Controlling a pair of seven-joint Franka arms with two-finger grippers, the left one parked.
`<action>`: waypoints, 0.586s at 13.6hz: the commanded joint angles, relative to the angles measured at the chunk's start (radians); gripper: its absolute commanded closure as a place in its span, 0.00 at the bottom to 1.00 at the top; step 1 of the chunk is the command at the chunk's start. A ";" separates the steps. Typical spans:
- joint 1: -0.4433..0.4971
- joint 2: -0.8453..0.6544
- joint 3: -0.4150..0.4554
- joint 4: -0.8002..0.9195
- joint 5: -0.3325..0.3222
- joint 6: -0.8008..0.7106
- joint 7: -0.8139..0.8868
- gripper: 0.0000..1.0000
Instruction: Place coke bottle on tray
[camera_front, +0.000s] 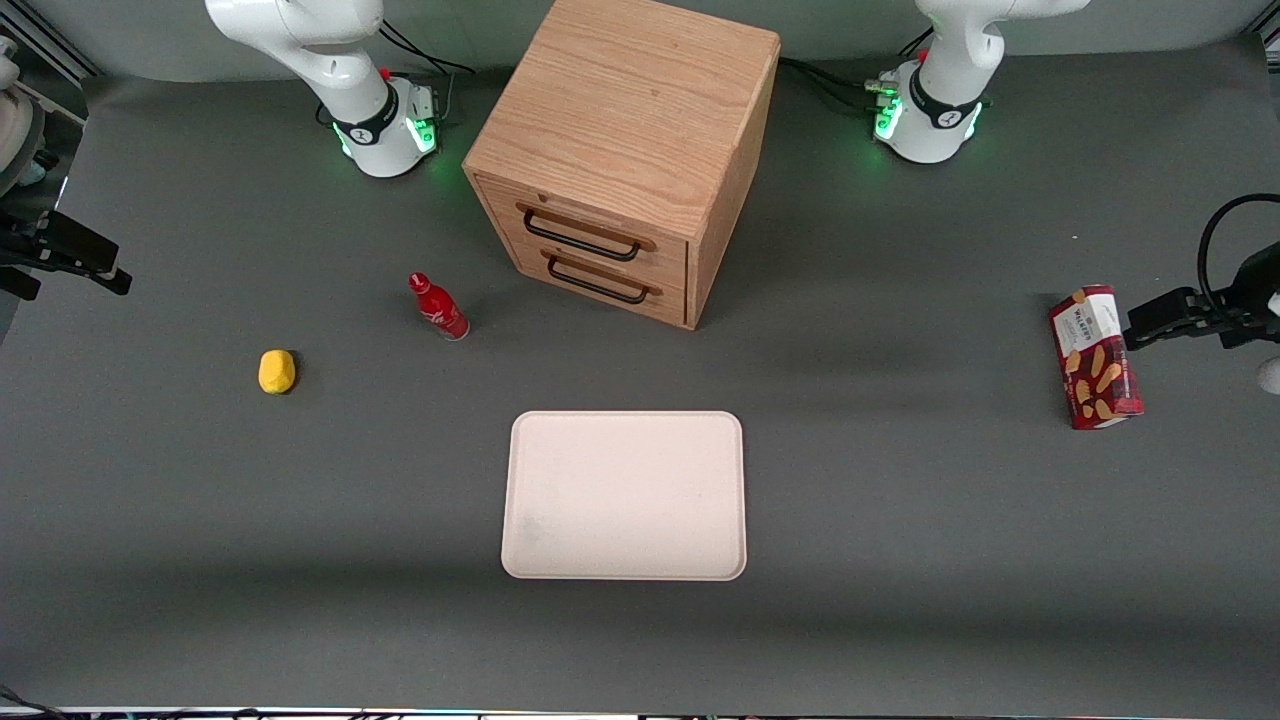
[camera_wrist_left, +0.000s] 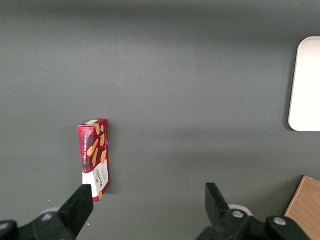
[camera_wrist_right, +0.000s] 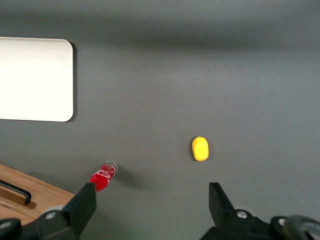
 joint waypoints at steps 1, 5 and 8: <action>-0.004 -0.022 0.001 -0.009 0.016 -0.008 0.021 0.00; -0.004 -0.022 0.001 -0.009 0.016 -0.008 0.012 0.00; -0.003 -0.022 0.001 -0.009 0.017 -0.009 0.015 0.00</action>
